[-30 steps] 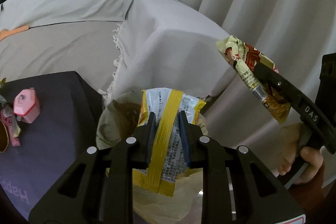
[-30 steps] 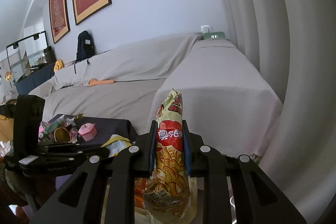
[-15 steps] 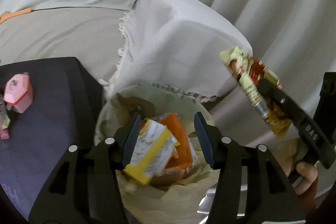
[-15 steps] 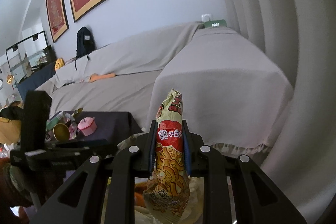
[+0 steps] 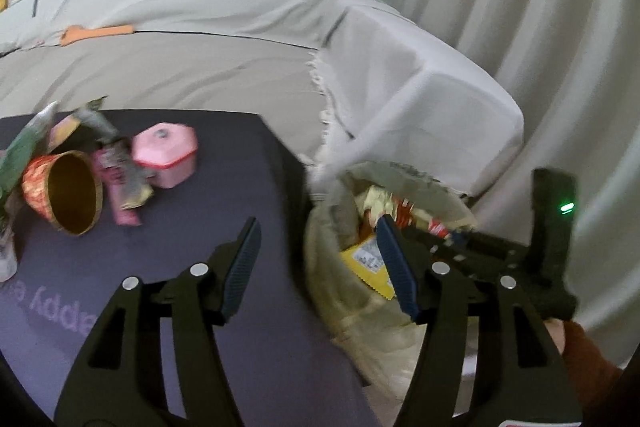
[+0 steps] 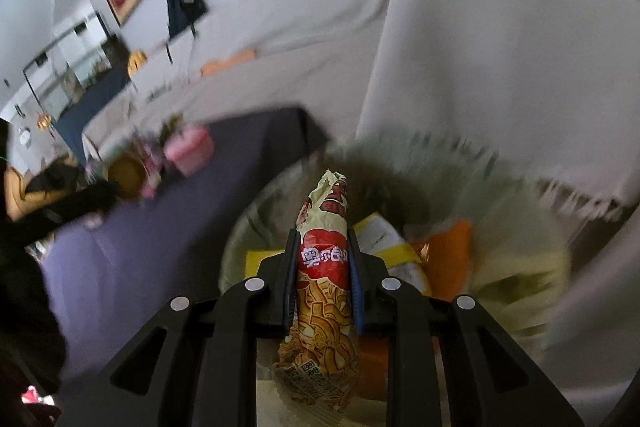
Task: Collect trash
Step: 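Lower the patterned wrapper into the trash bag and open the right tool, then move both tools back toward the green tube and pink items on the table, then grasp the milk carton with the left tool while the right grasps the red can, then carry the carton and red can over the trash bag and open the right tool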
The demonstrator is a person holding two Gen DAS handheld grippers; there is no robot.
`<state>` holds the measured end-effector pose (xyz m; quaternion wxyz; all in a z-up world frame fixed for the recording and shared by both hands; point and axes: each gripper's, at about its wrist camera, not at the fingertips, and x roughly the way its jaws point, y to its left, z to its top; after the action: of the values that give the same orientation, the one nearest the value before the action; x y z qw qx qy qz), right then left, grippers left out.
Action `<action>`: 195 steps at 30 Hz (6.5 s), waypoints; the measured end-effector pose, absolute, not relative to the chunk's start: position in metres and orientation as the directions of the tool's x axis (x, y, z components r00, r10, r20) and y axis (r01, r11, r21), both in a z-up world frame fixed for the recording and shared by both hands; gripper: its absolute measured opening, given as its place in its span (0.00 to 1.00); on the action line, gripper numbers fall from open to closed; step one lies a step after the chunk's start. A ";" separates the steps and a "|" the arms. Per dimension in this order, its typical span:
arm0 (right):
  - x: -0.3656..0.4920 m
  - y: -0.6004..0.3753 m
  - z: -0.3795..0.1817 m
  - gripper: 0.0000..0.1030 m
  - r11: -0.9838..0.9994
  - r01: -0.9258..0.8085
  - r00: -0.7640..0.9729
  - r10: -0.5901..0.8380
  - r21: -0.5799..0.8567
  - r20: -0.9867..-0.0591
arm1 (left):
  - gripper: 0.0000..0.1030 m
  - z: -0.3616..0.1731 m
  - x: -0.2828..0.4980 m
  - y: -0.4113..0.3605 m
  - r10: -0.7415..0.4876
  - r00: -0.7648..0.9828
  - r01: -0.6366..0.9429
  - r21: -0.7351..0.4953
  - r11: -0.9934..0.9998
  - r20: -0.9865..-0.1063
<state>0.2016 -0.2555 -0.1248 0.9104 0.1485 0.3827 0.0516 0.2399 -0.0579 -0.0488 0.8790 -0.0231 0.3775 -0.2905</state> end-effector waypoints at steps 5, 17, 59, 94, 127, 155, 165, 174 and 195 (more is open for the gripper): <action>0.212 -0.248 -0.148 0.21 0.972 0.073 0.626 0.131 0.224 -0.769 | 0.56 -0.056 0.239 -0.029 -0.512 0.569 0.457 -0.270 0.848 -0.644; 0.202 -0.244 -0.129 0.51 0.975 0.101 0.648 0.087 0.199 -0.757 | 0.57 -0.059 0.235 0.019 -0.475 0.621 0.399 -0.271 0.876 -0.624; 0.288 -0.073 -0.102 0.58 0.931 -0.225 0.569 0.365 0.288 -0.736 | 0.58 -0.055 0.344 0.173 -0.412 0.624 0.325 -0.259 0.909 -0.664; 0.323 -0.062 -0.093 0.58 0.940 -0.250 0.596 0.339 0.233 -0.728 | 0.64 -0.089 0.335 0.189 -0.504 0.460 0.317 -0.395 0.862 -0.731; 0.361 0.058 -0.092 0.54 0.842 -0.539 0.398 0.277 0.021 -0.875 | 0.54 -0.060 0.287 0.236 -0.340 0.626 0.197 -0.279 0.940 -0.702; 0.286 -0.059 -0.046 0.51 0.918 -0.356 0.602 0.369 0.175 -0.708 | 0.50 -0.057 0.287 0.181 -0.187 0.607 0.162 -0.109 0.981 -0.773; 0.248 -0.100 0.001 0.52 0.932 -0.317 0.734 0.357 0.174 -0.577 | 0.50 0.022 0.263 0.138 -0.298 0.719 0.255 -0.161 0.953 -0.628; 0.209 -0.158 0.032 0.52 0.961 -0.239 0.822 0.276 0.139 -0.498 | 0.50 0.056 0.244 0.046 -0.467 0.692 0.428 -0.208 0.879 -0.551; 0.164 -0.307 -0.016 0.52 0.963 0.008 0.858 0.132 0.270 -0.497 | 0.50 0.012 0.236 -0.093 -0.597 0.518 0.572 -0.271 0.774 -0.613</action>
<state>0.1638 -0.3070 -0.0164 0.9546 0.1323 0.2647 0.0325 0.2361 -0.0927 0.0118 0.8709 -0.0176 0.3586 -0.3356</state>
